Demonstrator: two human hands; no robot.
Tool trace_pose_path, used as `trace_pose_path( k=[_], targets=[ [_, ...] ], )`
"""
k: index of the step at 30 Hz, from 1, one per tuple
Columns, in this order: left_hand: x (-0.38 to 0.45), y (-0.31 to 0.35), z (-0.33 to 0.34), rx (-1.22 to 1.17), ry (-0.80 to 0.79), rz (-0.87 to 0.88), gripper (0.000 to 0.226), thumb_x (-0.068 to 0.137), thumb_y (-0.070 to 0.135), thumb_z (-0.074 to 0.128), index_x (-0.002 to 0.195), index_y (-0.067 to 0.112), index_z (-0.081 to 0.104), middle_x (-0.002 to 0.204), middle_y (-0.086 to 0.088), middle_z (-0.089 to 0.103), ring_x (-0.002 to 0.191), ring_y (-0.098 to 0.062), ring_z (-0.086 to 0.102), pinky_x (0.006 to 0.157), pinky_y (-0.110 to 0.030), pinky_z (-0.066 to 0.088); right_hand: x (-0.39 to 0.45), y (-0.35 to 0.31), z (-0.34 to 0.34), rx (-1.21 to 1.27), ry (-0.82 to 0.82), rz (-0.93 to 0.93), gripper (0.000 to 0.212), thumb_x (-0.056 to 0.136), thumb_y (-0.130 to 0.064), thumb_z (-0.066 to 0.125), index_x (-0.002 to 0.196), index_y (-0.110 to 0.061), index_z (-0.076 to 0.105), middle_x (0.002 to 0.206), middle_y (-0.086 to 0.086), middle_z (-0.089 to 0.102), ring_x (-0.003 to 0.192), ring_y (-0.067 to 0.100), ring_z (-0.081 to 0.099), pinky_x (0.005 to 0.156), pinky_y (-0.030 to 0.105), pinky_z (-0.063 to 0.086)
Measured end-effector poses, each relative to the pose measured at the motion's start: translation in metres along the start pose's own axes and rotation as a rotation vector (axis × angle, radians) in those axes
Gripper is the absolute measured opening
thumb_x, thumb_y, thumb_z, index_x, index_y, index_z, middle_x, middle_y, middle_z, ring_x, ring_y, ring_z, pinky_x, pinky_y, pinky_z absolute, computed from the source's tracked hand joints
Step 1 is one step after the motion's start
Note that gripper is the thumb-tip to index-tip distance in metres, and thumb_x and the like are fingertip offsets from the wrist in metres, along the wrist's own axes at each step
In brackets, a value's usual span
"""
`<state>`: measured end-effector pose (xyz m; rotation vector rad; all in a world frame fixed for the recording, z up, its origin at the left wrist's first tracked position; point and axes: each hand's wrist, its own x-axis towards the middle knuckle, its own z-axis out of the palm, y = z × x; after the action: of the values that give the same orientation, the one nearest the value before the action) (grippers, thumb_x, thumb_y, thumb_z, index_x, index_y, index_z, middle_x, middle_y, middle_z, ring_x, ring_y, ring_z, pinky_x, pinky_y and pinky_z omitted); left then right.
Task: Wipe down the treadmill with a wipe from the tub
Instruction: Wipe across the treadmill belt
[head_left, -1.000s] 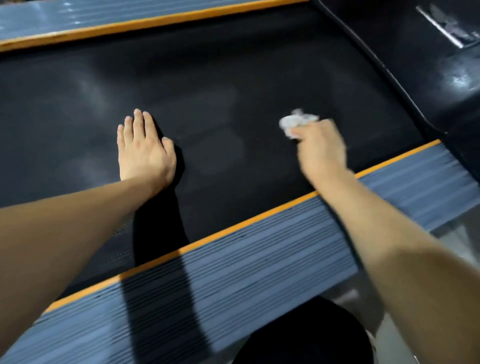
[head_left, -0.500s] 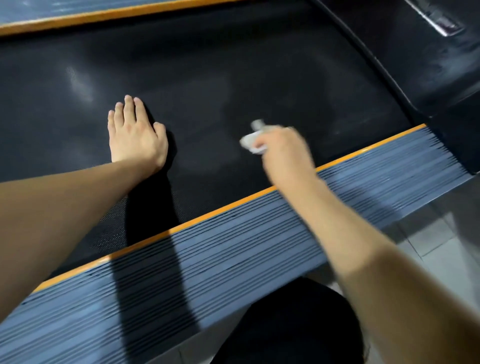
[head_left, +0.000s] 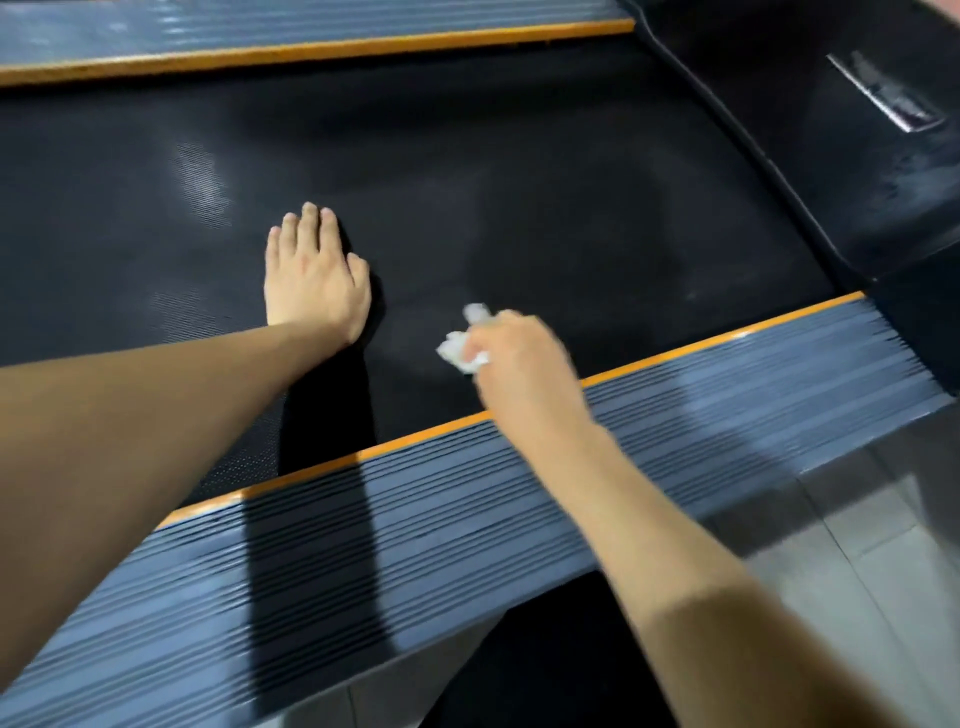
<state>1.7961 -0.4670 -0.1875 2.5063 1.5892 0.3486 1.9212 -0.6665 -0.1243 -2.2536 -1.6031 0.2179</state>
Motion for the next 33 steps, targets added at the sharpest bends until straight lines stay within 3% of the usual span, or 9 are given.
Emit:
trace_pose_path(
  k=[2, 4, 6, 11, 13, 18, 23, 29, 33],
  targets=[
    [-0.009, 0.002, -0.002, -0.026, -0.043, 0.080, 0.060, 0.103, 0.030, 0.031, 0.157, 0.003, 0.026, 0.165, -0.020, 0.022, 0.153, -0.038, 0.017, 0.127, -0.046, 0.009, 0.006, 0.051, -0.021, -0.088, 0.098, 0.180, 0.015, 0.087, -0.018, 0.070, 0.098, -0.011, 0.078, 0.095, 0.020, 0.068, 0.086, 0.041, 0.065, 0.071, 0.038, 0.050],
    [-0.028, -0.013, -0.007, -0.035, -0.075, 0.166, 0.064, 0.101, 0.035, 0.026, 0.158, 0.005, 0.028, 0.165, -0.020, 0.024, 0.152, -0.039, 0.019, 0.126, -0.046, 0.011, 0.006, 0.089, -0.034, -0.136, 0.130, 0.388, 0.018, 0.091, -0.009, 0.062, 0.101, -0.013, 0.076, 0.104, 0.017, 0.067, 0.095, 0.041, 0.064, 0.077, 0.037, 0.049],
    [-0.049, -0.037, -0.017, -0.035, -0.100, 0.227, 0.067, 0.099, 0.041, 0.023, 0.158, 0.011, 0.031, 0.165, -0.019, 0.026, 0.152, -0.039, 0.021, 0.126, -0.047, 0.013, 0.006, 0.089, -0.027, -0.162, 0.157, 0.458, 0.025, 0.091, -0.001, 0.055, 0.099, -0.015, 0.074, 0.111, 0.013, 0.066, 0.097, 0.039, 0.062, 0.076, 0.035, 0.044],
    [-0.077, -0.083, -0.038, 0.011, -0.137, 0.146, 0.068, 0.098, 0.049, 0.022, 0.159, 0.023, 0.030, 0.166, -0.016, 0.023, 0.153, -0.037, 0.020, 0.126, -0.047, 0.012, 0.000, -0.024, 0.036, -0.023, 0.157, 0.218, 0.024, 0.087, 0.000, 0.057, 0.089, -0.016, 0.073, 0.100, 0.007, 0.063, 0.082, 0.032, 0.061, 0.068, 0.036, 0.045],
    [-0.069, -0.098, -0.041, 0.018, -0.127, 0.081, 0.070, 0.097, 0.052, 0.019, 0.160, 0.023, 0.027, 0.167, -0.016, 0.020, 0.154, -0.036, 0.017, 0.126, -0.047, 0.011, -0.006, -0.051, 0.052, 0.094, 0.102, 0.110, 0.024, 0.085, 0.005, 0.058, 0.093, -0.011, 0.074, 0.105, 0.009, 0.067, 0.083, 0.030, 0.060, 0.072, 0.035, 0.049],
    [-0.035, -0.136, -0.050, 0.075, -0.133, 0.012, 0.071, 0.096, 0.055, 0.016, 0.161, 0.030, 0.021, 0.168, -0.013, 0.016, 0.155, -0.034, 0.013, 0.127, -0.046, 0.007, 0.014, -0.039, 0.053, 0.124, 0.047, -0.078, 0.026, 0.084, 0.010, 0.067, 0.093, -0.013, 0.072, 0.111, 0.001, 0.069, 0.085, 0.020, 0.059, 0.071, 0.026, 0.049],
    [0.029, -0.156, -0.058, 0.088, -0.133, 0.009, 0.074, 0.092, 0.058, 0.019, 0.159, 0.029, 0.027, 0.166, -0.015, 0.023, 0.152, -0.037, 0.021, 0.125, -0.050, 0.014, 0.089, -0.043, 0.064, 0.206, 0.002, -0.075, 0.018, 0.097, -0.003, 0.056, 0.100, -0.013, 0.070, 0.145, -0.005, 0.055, 0.106, 0.012, 0.055, 0.090, 0.016, 0.041],
    [0.071, -0.224, -0.063, 0.095, -0.089, -0.100, 0.080, 0.089, 0.067, 0.017, 0.161, 0.032, 0.022, 0.169, -0.009, 0.019, 0.155, -0.032, 0.014, 0.126, -0.047, 0.008, 0.202, -0.064, 0.090, 0.119, 0.063, -0.139, 0.021, 0.089, 0.008, 0.052, 0.077, -0.009, 0.055, 0.143, 0.002, 0.058, 0.105, 0.026, 0.060, 0.082, 0.032, 0.047],
    [0.075, -0.228, -0.053, 0.051, -0.070, -0.109, 0.075, 0.093, 0.066, 0.020, 0.161, 0.034, 0.022, 0.169, -0.005, 0.018, 0.156, -0.026, 0.011, 0.127, -0.042, 0.003, 0.280, -0.078, 0.106, 0.116, 0.067, -0.167, 0.016, 0.091, -0.001, 0.048, 0.087, -0.005, 0.063, 0.140, 0.003, 0.060, 0.100, 0.025, 0.055, 0.080, 0.029, 0.039]
  ],
)
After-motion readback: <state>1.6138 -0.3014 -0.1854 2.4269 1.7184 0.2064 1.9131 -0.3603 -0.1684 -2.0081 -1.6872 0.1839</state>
